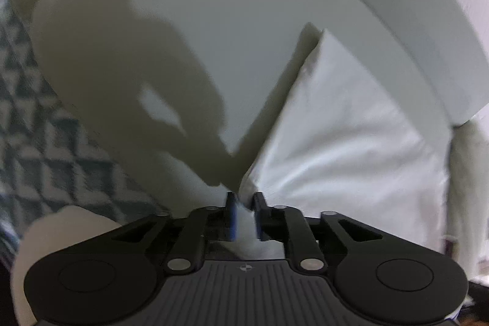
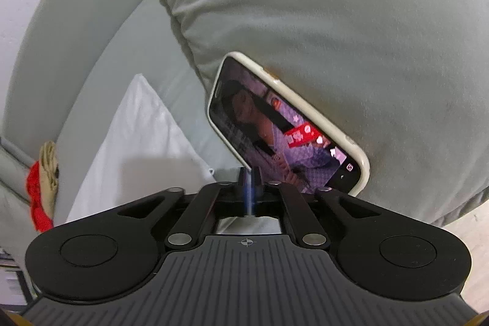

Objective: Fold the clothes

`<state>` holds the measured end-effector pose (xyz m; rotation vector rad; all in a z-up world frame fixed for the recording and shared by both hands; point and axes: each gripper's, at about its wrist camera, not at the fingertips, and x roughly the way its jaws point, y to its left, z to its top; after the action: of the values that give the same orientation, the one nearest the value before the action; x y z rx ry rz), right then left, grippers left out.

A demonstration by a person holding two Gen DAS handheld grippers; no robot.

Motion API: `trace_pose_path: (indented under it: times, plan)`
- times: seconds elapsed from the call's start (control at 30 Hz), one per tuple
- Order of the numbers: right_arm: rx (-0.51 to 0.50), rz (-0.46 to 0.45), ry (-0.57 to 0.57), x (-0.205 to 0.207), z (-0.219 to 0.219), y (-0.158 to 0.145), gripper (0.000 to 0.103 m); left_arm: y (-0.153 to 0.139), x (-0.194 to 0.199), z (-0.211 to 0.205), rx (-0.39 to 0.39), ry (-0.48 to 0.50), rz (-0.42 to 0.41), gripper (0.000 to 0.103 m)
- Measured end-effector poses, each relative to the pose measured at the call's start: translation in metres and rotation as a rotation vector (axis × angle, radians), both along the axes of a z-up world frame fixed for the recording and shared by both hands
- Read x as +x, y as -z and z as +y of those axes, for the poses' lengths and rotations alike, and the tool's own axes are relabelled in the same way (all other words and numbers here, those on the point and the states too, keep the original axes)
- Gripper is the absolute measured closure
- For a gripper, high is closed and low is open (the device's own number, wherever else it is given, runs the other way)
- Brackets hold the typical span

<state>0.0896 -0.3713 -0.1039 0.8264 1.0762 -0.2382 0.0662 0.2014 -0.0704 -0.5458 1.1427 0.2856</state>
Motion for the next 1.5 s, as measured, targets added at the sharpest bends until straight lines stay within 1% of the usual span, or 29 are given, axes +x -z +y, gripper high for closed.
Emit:
trace_pose_path:
  times: [0.03,0.07,0.13,0.17,0.2,0.23,0.27,0.37,0.4,0.47,0.5,0.53,0.57,0.6,0.67,0.7,0.73,0.8,0.87,0.93,1.03,1.07,1.13,1.2,1.3,1.37,1.4,1.43,1.5]
  plan:
    - [0.008,-0.02,-0.011,-0.003,0.0,-0.003,0.09,-0.006,-0.004,-0.003,0.06,-0.014,-0.011,0.071]
    - [0.014,-0.042,-0.023,-0.005,0.001,-0.007,0.087,-0.013,-0.011,-0.007,0.116,-0.031,-0.044,0.07]
    - [-0.014,-0.11,-0.078,-0.01,0.012,-0.02,0.063,-0.028,-0.02,-0.026,0.228,-0.038,-0.169,0.072]
    - [-0.043,-0.135,-0.125,-0.008,0.022,-0.025,0.062,-0.033,-0.022,-0.039,0.255,0.001,-0.244,0.076]
    - [-0.072,-0.159,-0.172,-0.007,0.033,-0.031,0.062,-0.036,-0.021,-0.054,0.261,0.073,-0.31,0.08]
    - [-0.1,-0.18,-0.221,-0.005,0.044,-0.035,0.062,-0.036,-0.016,-0.069,0.253,0.147,-0.352,0.085]
    - [-0.121,-0.186,-0.278,0.001,0.06,-0.035,0.062,-0.033,-0.009,-0.084,0.239,0.217,-0.376,0.085]
    - [-0.175,-0.199,-0.444,0.02,0.108,-0.028,0.064,-0.015,0.019,-0.13,0.212,0.394,-0.397,0.085]
    - [-0.197,-0.199,-0.495,0.026,0.122,-0.024,0.067,-0.007,0.025,-0.143,0.208,0.439,-0.392,0.086]
    - [-0.306,-0.153,-0.551,0.031,0.137,-0.016,0.067,0.008,0.036,-0.166,0.2,0.524,-0.38,0.084]
    - [-0.361,-0.13,-0.579,0.034,0.144,-0.011,0.067,0.012,0.039,-0.172,0.212,0.55,-0.335,0.082]
    - [-0.416,-0.107,-0.607,0.036,0.152,-0.007,0.067,0.016,0.04,-0.178,0.226,0.573,-0.283,0.076]
    - [-0.464,-0.084,-0.631,0.038,0.157,-0.003,0.067,0.015,0.037,-0.176,0.23,0.576,-0.265,0.075]
    - [-0.47,-0.07,-0.638,0.034,0.152,-0.003,0.067,0.013,0.034,-0.174,0.232,0.575,-0.254,0.075]
    - [-0.481,-0.029,-0.643,0.027,0.14,-0.006,0.066,0.004,0.034,-0.162,0.174,0.564,-0.215,0.076]
    - [-0.474,-0.006,-0.639,0.025,0.134,-0.008,0.063,-0.002,0.035,-0.151,0.135,0.544,-0.211,0.076]
    - [-0.453,0.006,-0.629,0.022,0.126,-0.012,0.064,-0.005,0.038,-0.142,0.113,0.524,-0.225,0.076]
    - [-0.438,-0.001,-0.589,0.022,0.117,-0.02,0.065,-0.016,0.04,-0.129,0.098,0.482,-0.283,0.079]
    - [-0.411,-0.101,-0.553,0.025,0.115,-0.032,0.065,-0.022,0.048,-0.119,0.091,0.455,-0.329,0.081]
    - [-0.347,-0.176,-0.541,0.038,0.12,-0.036,0.066,-0.014,0.071,-0.121,0.061,0.477,-0.312,0.082]
    - [-0.334,-0.188,-0.596,0.068,0.144,-0.026,0.067,0.008,0.104,-0.135,-0.008,0.544,-0.255,0.082]
    - [-0.346,-0.186,-0.627,0.078,0.154,-0.021,0.067,0.014,0.113,-0.143,-0.013,0.567,-0.237,0.082]
    - [-0.365,-0.179,-0.685,0.1,0.175,-0.009,0.068,0.028,0.131,-0.156,0.008,0.597,-0.219,0.081]
    - [-0.394,-0.161,-0.733,0.123,0.193,0.005,0.068,0.034,0.15,-0.16,0.045,0.605,-0.24,0.077]
    - [-0.502,-0.185,-0.755,0.142,0.211,0.012,0.068,0.04,0.18,-0.148,0.08,0.519,-0.278,0.076]
    - [-0.535,-0.207,-0.729,0.158,0.21,0.015,0.069,0.042,0.196,-0.13,0.083,0.419,-0.297,0.078]
    - [-0.534,-0.212,-0.704,0.166,0.207,0.018,0.07,0.046,0.205,-0.118,0.078,0.362,-0.302,0.078]
    - [-0.534,-0.218,-0.678,0.174,0.203,0.022,0.07,0.049,0.212,-0.107,0.071,0.309,-0.311,0.082]
    - [-0.53,-0.234,-0.613,0.186,0.19,0.027,0.073,0.057,0.222,-0.089,0.092,0.231,-0.323,0.085]
